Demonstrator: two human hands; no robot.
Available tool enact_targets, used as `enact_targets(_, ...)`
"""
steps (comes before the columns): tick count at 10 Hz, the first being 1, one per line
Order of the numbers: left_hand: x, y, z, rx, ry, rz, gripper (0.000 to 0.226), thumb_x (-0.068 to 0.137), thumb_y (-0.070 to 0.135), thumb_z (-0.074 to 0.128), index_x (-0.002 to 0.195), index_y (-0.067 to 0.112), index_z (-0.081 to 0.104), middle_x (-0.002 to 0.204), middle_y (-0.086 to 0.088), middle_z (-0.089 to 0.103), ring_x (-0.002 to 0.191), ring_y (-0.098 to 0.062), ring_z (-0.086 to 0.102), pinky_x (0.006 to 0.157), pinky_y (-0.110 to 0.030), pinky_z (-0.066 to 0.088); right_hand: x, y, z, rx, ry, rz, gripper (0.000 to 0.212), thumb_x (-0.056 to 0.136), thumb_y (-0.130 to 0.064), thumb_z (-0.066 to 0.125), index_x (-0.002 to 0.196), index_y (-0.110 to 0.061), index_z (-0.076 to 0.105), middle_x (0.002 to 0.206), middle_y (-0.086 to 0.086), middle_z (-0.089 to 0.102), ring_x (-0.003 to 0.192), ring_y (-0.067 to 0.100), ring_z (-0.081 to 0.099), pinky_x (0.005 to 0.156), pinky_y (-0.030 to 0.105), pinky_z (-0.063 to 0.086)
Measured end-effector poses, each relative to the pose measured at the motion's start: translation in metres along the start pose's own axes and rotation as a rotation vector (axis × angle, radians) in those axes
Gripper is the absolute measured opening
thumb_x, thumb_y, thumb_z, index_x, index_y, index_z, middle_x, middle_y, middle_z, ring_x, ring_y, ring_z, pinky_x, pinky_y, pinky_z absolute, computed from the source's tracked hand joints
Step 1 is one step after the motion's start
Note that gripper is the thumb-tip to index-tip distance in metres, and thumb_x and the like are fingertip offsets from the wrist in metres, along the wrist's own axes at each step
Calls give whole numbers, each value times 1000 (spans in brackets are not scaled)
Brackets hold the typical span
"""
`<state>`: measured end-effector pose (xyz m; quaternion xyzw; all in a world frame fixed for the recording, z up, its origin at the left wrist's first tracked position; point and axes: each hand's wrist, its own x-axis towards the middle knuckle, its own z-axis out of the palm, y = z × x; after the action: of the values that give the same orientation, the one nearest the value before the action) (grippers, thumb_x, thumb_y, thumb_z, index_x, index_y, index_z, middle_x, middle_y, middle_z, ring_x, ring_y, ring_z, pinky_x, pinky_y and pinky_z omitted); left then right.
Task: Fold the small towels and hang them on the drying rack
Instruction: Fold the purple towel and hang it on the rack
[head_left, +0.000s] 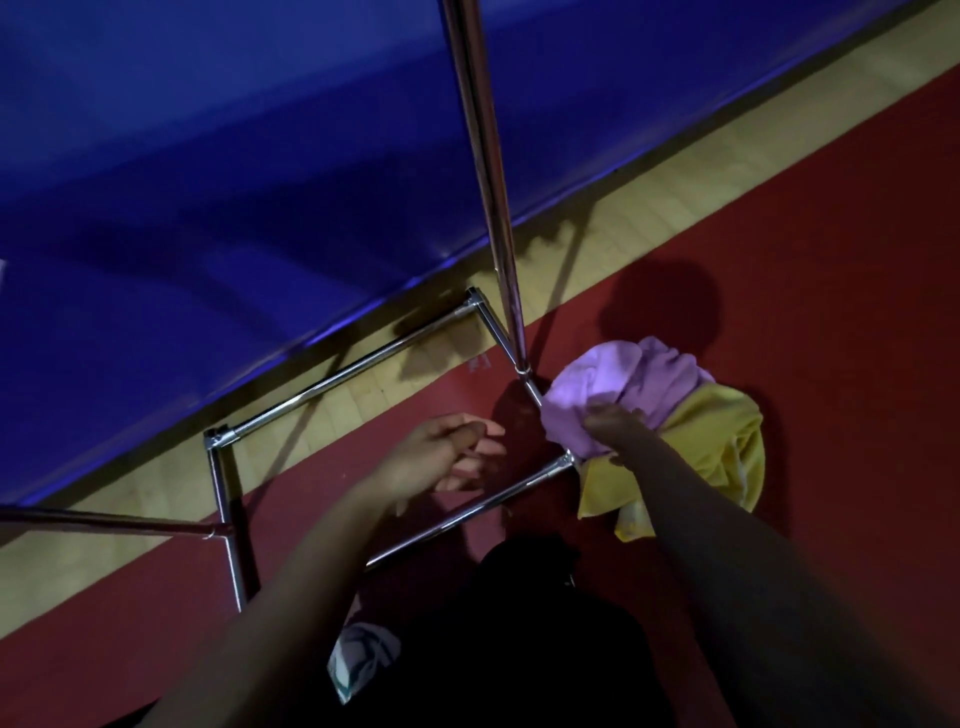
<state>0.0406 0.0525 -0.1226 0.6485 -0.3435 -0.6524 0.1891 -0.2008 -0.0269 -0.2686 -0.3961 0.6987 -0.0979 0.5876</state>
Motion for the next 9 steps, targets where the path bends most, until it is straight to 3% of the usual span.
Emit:
enact_targets(1,0,-8,-6,-31,18,5,25,111,25,49,111,19,73,103,-1,79,94,-19,72,73,-25,59,26,10,5,98,110,-27,30,96,-14,65,98,-40,50,96,-10,52,46,-16,58,34,6,41)
enact_targets(2,4,-24,-4,-77,35,-2,24,110,21,50,111,13,73,107,-18,75,93,-30,67,68,-30,55,67,32,36,-266,442,-474,11,84,-39,68,76,-43,61,67,-20,51,29,-14,45,29,4,32)
enact_targets(3,6,-34,-2,-118,22,-4,26,110,19,49,116,4,70,105,-23,67,91,-33,57,53,-24,42,83,41,50,-501,306,-767,40,72,0,41,39,-18,55,37,-2,43,24,15,46,31,19,44)
enact_targets(4,10,-32,-7,-87,30,-7,26,111,20,48,117,6,70,107,-25,72,86,-27,70,58,-27,43,76,22,50,-481,404,-841,48,76,10,35,35,-9,52,33,3,39,26,17,44,31,14,35)
enact_targets(5,12,-23,-8,-121,40,-9,24,110,20,50,113,11,72,101,-16,77,87,-22,73,72,-32,52,22,-13,32,6,365,-328,26,91,0,46,79,1,69,71,9,61,51,12,53,37,19,42)
enact_targets(6,8,-9,-7,-100,41,-4,18,109,23,53,114,21,70,99,1,79,84,-14,74,75,-28,59,-23,-42,15,238,242,-146,25,94,-24,60,85,-4,73,79,13,68,67,24,64,63,33,50)
enact_targets(7,-7,4,-8,-75,59,58,19,106,17,56,122,25,63,117,-6,75,93,-15,74,78,-32,60,-94,-85,3,370,79,-354,31,84,-31,63,69,-5,69,65,19,64,59,26,59,65,46,48)
enact_targets(8,-35,15,-16,-84,26,135,45,95,10,71,134,27,55,136,-13,65,106,-17,71,90,-41,61,-174,-135,-2,467,-85,-521,10,98,-11,61,95,-11,71,69,2,69,60,11,61,60,28,52)
enact_targets(9,-75,25,-27,-88,-134,219,82,78,19,83,147,35,40,139,-3,66,123,-18,67,104,-48,55,-256,-185,-2,420,-275,-780,11,100,-6,62,95,-16,65,69,-5,65,55,3,55,57,19,45)
